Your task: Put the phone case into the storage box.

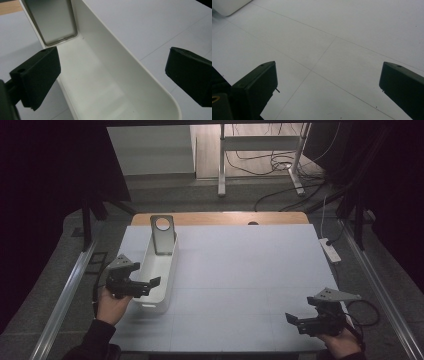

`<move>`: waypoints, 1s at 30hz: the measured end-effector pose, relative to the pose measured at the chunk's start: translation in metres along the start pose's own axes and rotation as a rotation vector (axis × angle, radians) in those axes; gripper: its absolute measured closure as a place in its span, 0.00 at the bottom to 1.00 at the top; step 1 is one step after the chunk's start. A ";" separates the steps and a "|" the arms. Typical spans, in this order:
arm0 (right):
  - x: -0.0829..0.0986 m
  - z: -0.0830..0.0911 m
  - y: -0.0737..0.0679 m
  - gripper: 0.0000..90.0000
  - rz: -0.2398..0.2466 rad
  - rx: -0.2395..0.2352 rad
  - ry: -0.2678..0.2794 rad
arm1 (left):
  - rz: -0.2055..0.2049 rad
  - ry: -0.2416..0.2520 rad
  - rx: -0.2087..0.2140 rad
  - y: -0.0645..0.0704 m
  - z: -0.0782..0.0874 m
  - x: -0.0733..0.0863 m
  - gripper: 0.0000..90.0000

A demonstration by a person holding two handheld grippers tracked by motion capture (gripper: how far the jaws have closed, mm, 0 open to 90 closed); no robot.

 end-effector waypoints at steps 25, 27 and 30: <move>0.000 0.000 0.000 0.02 -0.003 0.003 -0.001 | 0.001 0.025 -0.031 0.017 0.025 0.020 0.00; 0.000 0.000 0.000 0.02 -0.003 0.003 -0.001 | 0.003 0.028 -0.034 0.017 0.027 0.022 0.00; 0.000 0.000 0.000 0.02 -0.003 0.003 -0.001 | 0.003 0.032 -0.039 0.018 0.030 0.024 0.00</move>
Point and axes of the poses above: each handheld gripper's, and its own axes: z roughly backward along the jaws, x roughly out of its underside, y roughly to its right, the point moved 7 cm from there along -z, roughly forward along the jaws, and after that the axes turned 8 degrees about x, right-handed, at the moved point
